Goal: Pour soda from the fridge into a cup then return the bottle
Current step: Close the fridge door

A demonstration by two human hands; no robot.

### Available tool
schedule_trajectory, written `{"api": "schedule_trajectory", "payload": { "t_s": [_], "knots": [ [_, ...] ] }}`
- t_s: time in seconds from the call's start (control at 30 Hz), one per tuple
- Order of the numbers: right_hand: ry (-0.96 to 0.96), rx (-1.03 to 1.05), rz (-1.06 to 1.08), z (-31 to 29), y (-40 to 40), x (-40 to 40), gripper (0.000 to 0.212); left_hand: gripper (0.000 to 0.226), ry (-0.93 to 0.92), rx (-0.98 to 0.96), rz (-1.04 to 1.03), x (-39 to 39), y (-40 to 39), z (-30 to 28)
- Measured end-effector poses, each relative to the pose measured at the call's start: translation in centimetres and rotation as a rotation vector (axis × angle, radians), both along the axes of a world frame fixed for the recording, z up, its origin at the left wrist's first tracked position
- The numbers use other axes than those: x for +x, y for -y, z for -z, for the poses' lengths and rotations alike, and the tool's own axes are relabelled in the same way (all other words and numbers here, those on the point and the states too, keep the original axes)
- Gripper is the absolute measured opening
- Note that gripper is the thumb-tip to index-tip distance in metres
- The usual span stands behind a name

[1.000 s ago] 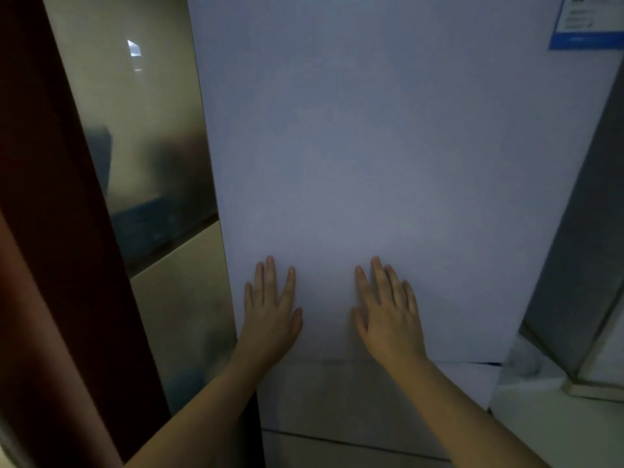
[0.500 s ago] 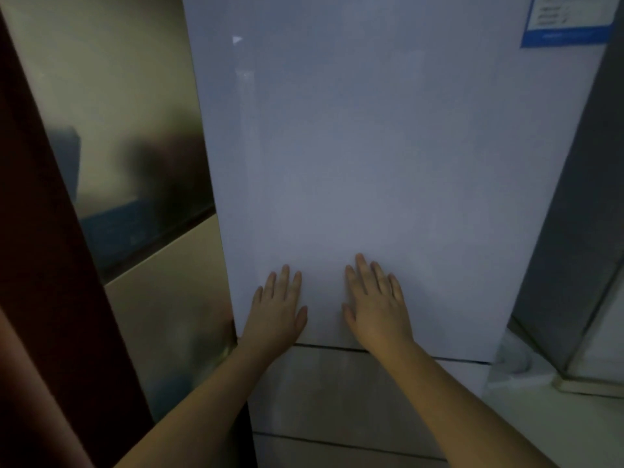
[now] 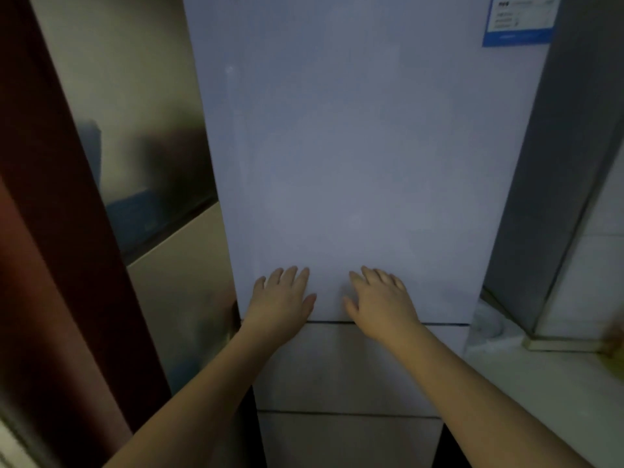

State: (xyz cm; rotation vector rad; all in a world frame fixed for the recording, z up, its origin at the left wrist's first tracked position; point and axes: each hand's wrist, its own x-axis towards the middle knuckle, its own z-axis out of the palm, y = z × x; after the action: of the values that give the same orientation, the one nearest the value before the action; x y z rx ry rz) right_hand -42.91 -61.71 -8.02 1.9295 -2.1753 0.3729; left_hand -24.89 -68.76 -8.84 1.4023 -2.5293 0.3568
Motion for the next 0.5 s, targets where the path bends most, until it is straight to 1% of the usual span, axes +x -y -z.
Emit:
{"api": "schedule_trajectory", "payload": {
  "t_s": [0.13,0.23,0.33,0.5],
  "knots": [
    [0.005,0.011,0.060,-0.1,-2.9,2.1,0.058,0.066,0.008,-0.012,0.066,2.0,-2.8,-0.4],
    [0.025,0.027,0.097,-0.1,-5.7,4.0,0.057,0.082,-0.014,-0.021,0.103,3.6,-4.8,-0.4],
    [0.017,0.019,0.120,-0.1,-8.5,5.5,0.055,0.091,-0.007,-0.017,0.129,4.4,-6.8,-0.4],
    [0.018,0.001,0.212,-0.2,-13.0,6.5,0.055,0.094,-0.015,0.005,0.215,4.2,-10.0,-0.3]
  ]
}}
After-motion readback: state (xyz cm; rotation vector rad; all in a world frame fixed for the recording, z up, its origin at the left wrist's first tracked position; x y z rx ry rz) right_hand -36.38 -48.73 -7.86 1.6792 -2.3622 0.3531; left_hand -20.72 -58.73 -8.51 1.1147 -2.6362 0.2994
